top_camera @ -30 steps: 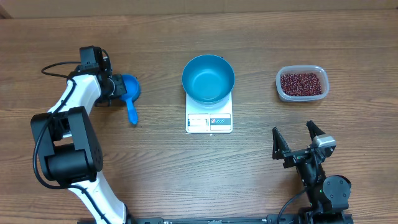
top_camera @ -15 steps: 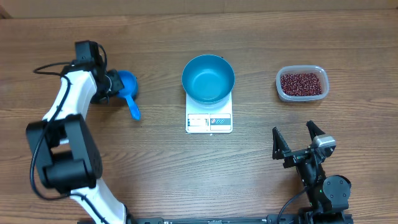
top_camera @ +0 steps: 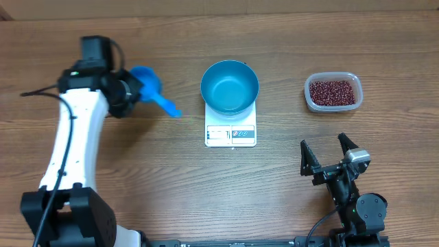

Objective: Scoop item into bowl and weigh 150g on scale
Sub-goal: 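Grasp the blue scoop rim with the left gripper and lift it, then bring the scoop over the scale and pass it to the right gripper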

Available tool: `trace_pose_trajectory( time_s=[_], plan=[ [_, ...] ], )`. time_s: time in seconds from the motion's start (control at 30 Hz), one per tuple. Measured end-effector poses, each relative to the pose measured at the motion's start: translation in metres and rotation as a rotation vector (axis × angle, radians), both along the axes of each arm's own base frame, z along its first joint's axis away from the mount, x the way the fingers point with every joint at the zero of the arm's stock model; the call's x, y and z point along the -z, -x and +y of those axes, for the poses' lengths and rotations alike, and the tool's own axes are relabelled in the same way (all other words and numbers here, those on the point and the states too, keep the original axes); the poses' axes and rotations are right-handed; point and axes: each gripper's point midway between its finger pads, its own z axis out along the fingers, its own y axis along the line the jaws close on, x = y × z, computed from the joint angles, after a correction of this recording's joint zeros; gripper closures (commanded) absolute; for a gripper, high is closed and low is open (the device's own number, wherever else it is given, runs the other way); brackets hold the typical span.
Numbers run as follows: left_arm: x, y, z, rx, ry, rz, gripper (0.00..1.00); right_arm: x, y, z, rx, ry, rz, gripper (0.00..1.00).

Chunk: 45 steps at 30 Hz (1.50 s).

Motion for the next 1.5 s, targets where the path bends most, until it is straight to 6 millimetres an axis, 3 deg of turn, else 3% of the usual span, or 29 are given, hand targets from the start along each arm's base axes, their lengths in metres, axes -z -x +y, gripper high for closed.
trace_pose_trajectory(
  time_s=[0.2,0.57,0.77,1.07,1.27,1.5],
  plan=[
    [0.004,0.017,-0.066,-0.048,0.067,0.071,0.96,0.000,0.000,0.000,0.000,0.000,0.000,0.00],
    [0.005,0.037,-0.133,-0.149,0.070,0.088,0.96,0.000,0.000,0.000,0.001,0.000,-0.001,0.00],
    [0.005,0.038,-0.135,-0.179,0.049,0.075,0.96,-0.003,0.003,0.012,-0.069,-0.110,0.015,0.00],
    [0.004,0.036,-0.129,-0.239,0.033,0.063,0.96,-0.033,0.016,0.039,-0.257,-0.316,-0.026,0.00],
    [0.003,0.033,-0.128,-0.266,0.040,0.050,0.96,-0.034,0.024,0.055,-0.359,-0.366,0.037,0.00],
    [0.003,0.032,-0.128,-0.270,0.044,0.047,0.95,-0.071,0.015,0.069,-0.425,-0.384,0.181,0.00]
  ],
)
